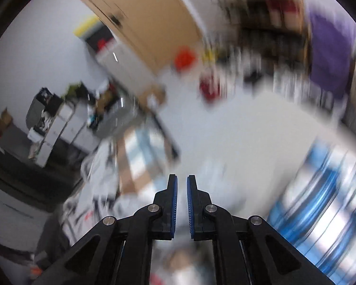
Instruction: Fold large clothes
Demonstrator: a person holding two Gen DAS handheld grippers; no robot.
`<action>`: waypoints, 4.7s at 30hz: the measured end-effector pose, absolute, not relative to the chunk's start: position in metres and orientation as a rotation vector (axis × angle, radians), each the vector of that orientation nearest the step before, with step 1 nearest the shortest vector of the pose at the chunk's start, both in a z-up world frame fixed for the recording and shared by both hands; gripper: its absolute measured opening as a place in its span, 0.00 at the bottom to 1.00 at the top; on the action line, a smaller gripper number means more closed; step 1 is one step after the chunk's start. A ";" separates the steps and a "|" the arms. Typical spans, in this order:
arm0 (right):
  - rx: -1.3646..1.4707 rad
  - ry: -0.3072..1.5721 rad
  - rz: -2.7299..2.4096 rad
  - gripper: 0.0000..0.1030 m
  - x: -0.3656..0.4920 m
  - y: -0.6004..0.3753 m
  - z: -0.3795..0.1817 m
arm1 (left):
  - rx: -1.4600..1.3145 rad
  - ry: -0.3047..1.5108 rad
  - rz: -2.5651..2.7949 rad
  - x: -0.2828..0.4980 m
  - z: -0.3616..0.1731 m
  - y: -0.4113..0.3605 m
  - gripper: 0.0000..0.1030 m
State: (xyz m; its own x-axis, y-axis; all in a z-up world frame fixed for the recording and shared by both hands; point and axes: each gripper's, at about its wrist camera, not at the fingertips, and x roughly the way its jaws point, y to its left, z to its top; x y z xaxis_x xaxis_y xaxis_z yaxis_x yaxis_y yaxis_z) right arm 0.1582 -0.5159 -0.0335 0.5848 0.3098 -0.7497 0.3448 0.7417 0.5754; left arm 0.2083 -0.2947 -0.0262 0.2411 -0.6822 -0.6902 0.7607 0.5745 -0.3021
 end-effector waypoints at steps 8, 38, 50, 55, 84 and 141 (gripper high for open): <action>1.048 1.036 0.049 0.90 0.149 -0.522 -0.092 | 0.183 0.881 -1.006 0.189 -0.030 -0.304 0.00; 0.964 1.050 -0.222 0.10 0.194 -0.529 -0.099 | 0.196 0.847 -1.067 0.172 -0.031 -0.312 0.00; 0.704 0.650 -0.138 0.05 0.157 -0.553 0.001 | 0.128 0.811 -1.059 0.177 -0.006 -0.339 0.00; 0.749 0.597 -0.159 0.05 0.163 -0.567 0.018 | 0.102 0.795 -1.066 0.179 0.006 -0.346 0.00; 0.405 0.270 -0.067 0.05 0.137 -0.427 0.177 | -0.292 0.558 -1.126 0.172 0.091 -0.242 0.00; -0.425 0.867 0.185 1.00 0.188 -0.199 -0.117 | -0.453 0.984 -0.226 0.249 -0.103 0.129 0.52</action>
